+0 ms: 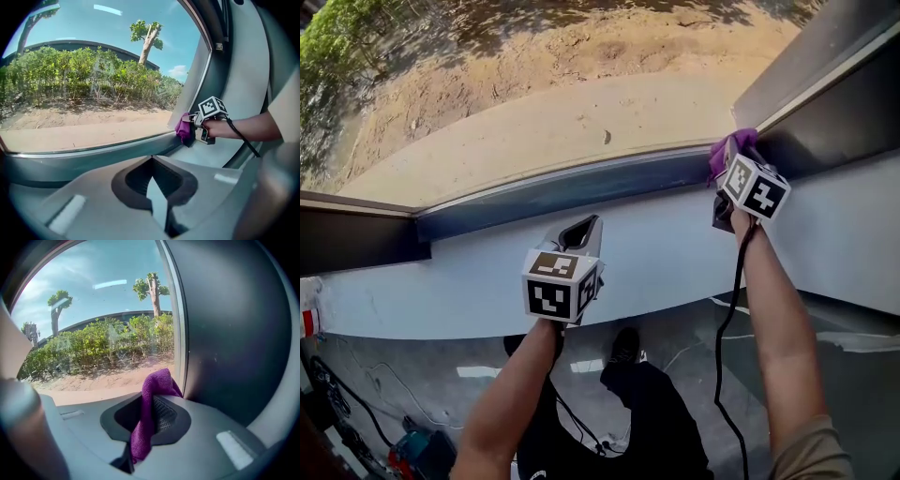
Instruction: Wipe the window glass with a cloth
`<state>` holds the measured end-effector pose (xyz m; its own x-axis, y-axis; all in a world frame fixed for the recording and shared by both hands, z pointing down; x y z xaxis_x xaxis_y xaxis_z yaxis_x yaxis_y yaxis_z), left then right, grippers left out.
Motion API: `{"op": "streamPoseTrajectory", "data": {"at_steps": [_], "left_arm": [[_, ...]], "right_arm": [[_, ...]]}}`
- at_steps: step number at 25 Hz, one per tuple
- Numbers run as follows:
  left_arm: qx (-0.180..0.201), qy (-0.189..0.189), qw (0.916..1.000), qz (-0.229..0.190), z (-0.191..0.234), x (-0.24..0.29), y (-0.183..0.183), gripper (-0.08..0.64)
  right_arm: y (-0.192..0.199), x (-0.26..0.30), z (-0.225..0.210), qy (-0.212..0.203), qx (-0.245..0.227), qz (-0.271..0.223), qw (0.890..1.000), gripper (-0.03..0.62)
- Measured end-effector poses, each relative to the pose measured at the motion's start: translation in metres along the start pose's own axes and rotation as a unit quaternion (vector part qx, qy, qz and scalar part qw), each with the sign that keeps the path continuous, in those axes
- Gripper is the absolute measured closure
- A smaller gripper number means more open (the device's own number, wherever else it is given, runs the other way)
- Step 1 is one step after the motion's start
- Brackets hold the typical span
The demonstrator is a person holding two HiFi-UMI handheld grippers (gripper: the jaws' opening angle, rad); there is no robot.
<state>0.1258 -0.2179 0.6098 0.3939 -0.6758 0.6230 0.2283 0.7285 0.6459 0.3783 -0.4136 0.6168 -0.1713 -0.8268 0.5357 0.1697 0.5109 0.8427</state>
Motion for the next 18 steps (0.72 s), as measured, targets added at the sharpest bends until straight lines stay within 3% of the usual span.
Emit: {"op": "streamPoseTrajectory", "data": {"at_steps": [10,18], "left_arm": [[-0.017,-0.004,0.9998,-0.006,0.037,-0.042,0.002,0.560],[-0.035,-0.023,0.9990,-0.018,0.104,-0.101,0.005,0.560]], "right_arm": [[-0.010,-0.022,0.118,-0.080,-0.037,-0.016,0.996,0.531],[-0.010,-0.041,0.244,-0.125,-0.038,-0.020,0.991,0.531]]}}
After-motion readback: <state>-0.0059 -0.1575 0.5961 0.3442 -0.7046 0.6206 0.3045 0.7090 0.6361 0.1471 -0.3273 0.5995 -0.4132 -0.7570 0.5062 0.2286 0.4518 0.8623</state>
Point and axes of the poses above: the fingertips, and each gripper's own axes: x forward along the fingers, z to its left, y out of its underside, the point moved 1 cm from there along -x, backward along the fingers, and after that the axes turned 13 degrees about -x, right-handed, at the moved point
